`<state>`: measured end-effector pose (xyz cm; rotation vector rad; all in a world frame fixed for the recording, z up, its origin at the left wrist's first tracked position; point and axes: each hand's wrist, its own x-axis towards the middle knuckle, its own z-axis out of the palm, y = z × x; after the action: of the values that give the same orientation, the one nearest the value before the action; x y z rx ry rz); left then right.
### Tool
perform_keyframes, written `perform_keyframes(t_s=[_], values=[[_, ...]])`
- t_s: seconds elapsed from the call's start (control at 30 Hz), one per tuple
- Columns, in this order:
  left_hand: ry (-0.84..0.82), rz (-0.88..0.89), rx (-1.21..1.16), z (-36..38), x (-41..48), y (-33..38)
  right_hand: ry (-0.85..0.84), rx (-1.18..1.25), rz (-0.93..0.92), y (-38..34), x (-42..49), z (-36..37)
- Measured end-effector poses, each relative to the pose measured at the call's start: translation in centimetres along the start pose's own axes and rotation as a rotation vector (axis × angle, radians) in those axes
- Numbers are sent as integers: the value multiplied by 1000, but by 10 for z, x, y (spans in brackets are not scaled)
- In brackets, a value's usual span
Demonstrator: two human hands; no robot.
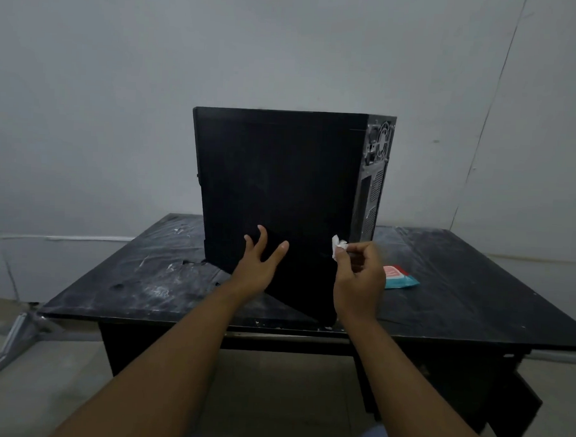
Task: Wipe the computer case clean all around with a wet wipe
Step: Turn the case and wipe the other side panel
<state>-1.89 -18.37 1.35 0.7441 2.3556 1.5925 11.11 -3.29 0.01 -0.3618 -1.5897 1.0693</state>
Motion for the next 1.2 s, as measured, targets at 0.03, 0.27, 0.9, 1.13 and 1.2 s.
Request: perform_keyframes(t_s=[0.03, 0.27, 0.9, 1.13, 1.2], values=[[18, -6, -4, -5, 3, -1, -9, 4, 2, -1, -2, 2], [96, 72, -98, 11, 4, 10, -214, 49, -19, -8, 5, -8], [331, 276, 83, 70, -32, 32, -225, 25, 382, 1, 99, -7], [241, 277, 19, 40, -18, 19, -198, -78, 295, 0, 91, -5], [197, 272, -19, 26, -10, 15, -180, -99, 258, -2, 87, -4]])
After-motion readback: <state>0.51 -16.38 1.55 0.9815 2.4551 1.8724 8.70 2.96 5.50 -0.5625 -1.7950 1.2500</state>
